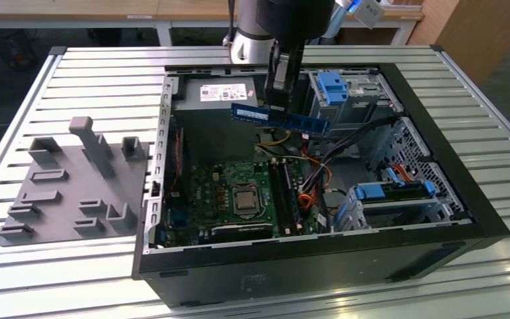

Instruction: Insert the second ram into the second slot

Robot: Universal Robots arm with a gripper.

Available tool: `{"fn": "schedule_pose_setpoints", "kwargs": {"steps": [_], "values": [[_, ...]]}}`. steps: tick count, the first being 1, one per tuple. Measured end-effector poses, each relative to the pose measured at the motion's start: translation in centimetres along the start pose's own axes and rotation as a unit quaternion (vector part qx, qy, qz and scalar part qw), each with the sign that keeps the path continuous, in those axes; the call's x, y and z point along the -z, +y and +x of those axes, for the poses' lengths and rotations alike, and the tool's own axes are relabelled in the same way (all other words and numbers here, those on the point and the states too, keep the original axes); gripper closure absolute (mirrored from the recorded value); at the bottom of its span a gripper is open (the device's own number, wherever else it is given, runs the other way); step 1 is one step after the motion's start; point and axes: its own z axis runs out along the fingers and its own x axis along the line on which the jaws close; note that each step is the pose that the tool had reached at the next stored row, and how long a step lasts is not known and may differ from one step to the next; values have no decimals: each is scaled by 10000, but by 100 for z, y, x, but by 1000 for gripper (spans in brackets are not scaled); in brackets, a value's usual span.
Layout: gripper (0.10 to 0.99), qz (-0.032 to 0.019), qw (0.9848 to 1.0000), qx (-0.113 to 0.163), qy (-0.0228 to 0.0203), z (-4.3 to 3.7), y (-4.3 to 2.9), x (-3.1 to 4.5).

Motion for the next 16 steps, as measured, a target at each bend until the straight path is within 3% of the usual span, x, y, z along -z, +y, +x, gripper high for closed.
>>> {"fn": "schedule_pose_setpoints", "kwargs": {"steps": [16], "values": [[949, -9, 9998, -180, 3, 0, 0, 1]]}}
